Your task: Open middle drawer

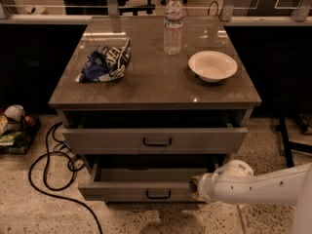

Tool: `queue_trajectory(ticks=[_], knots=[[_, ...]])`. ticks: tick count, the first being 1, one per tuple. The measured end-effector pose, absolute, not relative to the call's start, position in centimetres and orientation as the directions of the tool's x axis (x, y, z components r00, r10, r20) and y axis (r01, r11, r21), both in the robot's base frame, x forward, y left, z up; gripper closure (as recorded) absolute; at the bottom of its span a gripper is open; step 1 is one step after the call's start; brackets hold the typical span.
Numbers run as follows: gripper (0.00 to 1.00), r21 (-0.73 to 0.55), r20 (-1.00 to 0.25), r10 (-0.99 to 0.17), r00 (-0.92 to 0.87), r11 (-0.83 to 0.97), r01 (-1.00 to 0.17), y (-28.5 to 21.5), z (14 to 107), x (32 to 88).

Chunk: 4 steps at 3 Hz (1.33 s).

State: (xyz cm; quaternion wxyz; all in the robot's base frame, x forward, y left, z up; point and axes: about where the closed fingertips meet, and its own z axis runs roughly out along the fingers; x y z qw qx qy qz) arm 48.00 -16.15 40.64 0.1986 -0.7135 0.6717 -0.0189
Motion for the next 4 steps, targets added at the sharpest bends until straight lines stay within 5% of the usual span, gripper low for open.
queue_trajectory(ticks=[3, 4], knots=[[1.00, -0.268, -0.252, -0.956, 0.153, -0.083, -0.960, -14.6, 40.0, 44.4], [0.85, -0.267, -0.252, -0.956, 0.153, -0.083, -0.960, -14.6, 40.1, 44.4]])
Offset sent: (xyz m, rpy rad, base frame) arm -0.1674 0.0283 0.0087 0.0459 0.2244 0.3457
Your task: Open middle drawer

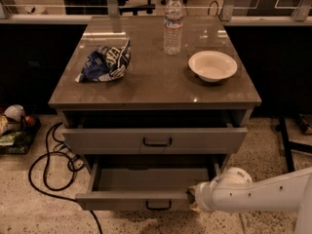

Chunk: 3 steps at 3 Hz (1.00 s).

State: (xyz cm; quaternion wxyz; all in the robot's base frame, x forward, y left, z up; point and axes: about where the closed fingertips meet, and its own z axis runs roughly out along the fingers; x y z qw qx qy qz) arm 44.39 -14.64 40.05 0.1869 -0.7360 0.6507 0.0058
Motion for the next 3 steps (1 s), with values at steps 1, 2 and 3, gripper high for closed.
queue_trajectory(ticks=[1, 2, 3], knots=[[0.62, -0.266, -0.252, -0.955, 0.154, -0.084, -0.960, -14.58, 39.99, 44.35], [0.39, -0.265, -0.253, -0.955, 0.154, -0.085, -0.960, -14.54, 39.94, 44.32], [0.16, -0.264, -0.253, -0.955, 0.155, -0.086, -0.961, -14.49, 39.89, 44.27]])
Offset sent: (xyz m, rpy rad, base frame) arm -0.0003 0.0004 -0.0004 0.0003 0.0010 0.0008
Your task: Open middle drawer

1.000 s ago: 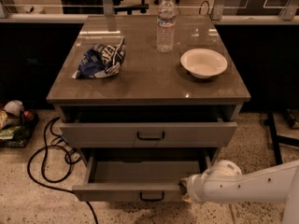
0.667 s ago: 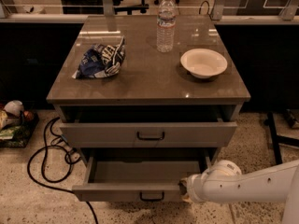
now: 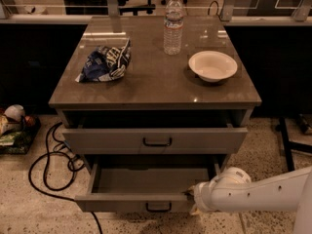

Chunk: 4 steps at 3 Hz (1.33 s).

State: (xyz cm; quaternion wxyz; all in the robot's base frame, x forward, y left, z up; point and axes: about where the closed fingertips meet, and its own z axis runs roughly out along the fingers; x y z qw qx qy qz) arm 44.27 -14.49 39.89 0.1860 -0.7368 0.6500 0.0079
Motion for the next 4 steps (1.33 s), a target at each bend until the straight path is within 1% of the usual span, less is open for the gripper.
queue_trajectory(ticks=[1, 2, 3, 4], knots=[[0.01, -0.262, -0.254, -0.955, 0.156, -0.087, -0.961, -14.43, 39.81, 44.22], [0.02, -0.262, -0.254, -0.954, 0.156, -0.087, -0.961, -14.41, 39.79, 44.21], [0.21, -0.261, -0.255, -0.954, 0.156, -0.088, -0.961, -14.35, 39.73, 44.16], [0.44, -0.259, -0.256, -0.954, 0.157, -0.089, -0.962, -14.30, 39.67, 44.12]])
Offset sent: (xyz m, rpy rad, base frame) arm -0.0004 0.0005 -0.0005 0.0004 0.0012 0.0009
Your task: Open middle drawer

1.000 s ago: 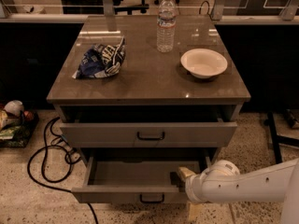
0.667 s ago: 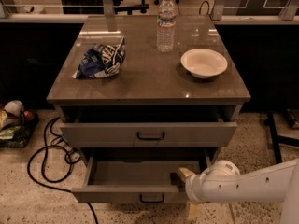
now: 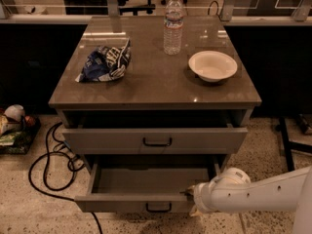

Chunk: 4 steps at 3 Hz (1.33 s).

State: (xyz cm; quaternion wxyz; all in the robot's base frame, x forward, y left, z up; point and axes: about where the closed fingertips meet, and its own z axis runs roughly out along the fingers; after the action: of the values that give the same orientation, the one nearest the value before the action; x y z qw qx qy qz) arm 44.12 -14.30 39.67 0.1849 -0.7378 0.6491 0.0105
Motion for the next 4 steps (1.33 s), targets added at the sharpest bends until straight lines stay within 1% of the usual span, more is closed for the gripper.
queue_trajectory(ticks=[1, 2, 3, 4], knots=[[0.43, -0.258, -0.256, -0.954, 0.158, -0.090, -0.962, -14.26, 39.62, 44.08], [0.20, -0.257, -0.257, -0.953, 0.158, -0.090, -0.962, -14.21, 39.57, 44.04], [0.00, -0.255, -0.257, -0.953, 0.159, -0.091, -0.962, -14.15, 39.50, 43.99], [0.00, -0.256, -0.255, -0.954, 0.159, -0.092, -0.962, -14.18, 39.66, 44.00]])
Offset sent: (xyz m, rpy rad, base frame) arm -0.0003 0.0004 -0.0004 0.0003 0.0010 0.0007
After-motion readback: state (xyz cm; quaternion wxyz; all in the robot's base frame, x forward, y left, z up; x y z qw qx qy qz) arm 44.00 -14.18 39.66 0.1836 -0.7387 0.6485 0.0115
